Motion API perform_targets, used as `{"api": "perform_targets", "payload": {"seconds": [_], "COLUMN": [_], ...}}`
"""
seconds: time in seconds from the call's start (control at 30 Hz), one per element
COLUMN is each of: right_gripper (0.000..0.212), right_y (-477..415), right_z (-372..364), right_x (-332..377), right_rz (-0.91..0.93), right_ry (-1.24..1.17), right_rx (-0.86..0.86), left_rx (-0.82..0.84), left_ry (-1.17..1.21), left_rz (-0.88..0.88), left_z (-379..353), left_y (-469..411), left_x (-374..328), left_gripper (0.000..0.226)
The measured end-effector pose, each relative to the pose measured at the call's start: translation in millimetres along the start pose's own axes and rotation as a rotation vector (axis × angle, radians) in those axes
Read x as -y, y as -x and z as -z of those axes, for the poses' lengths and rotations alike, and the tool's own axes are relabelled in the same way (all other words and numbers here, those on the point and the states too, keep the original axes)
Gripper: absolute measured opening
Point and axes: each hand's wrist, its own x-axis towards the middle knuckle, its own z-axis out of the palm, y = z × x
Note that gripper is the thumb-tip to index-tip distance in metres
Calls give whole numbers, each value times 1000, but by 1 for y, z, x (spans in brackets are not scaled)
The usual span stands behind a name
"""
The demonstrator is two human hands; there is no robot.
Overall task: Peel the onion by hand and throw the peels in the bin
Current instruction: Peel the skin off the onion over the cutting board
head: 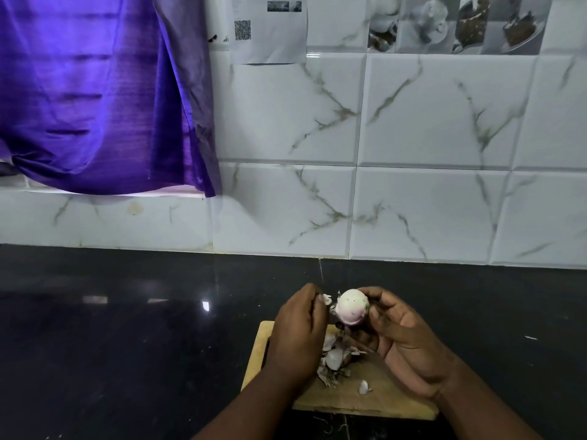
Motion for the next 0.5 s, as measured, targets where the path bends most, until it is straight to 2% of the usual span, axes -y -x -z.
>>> {"api": "perform_targets", "payload": {"seconds": [0.13,0.27,0.4,0.5], "right_gripper": [48,24,25,28], "right_y": [0,-1,2,2], "right_z": [-1,-2,-7,-4], "right_x": [1,-6,-12,-9], "right_rz": [7,53,46,31], "right_ry": [28,279,489,495], "right_rx": [-32,-119,5,84], "left_rx": [-11,-92,12,101], "left_ry": [-91,-75,-162,-69], "left_rz": [47,-9,-49,-1], "left_z": [1,2,-2,-4], "left_y": [0,3,3,3], "left_x": [3,-1,-5,-4], "left_gripper": [19,41,53,46]}}
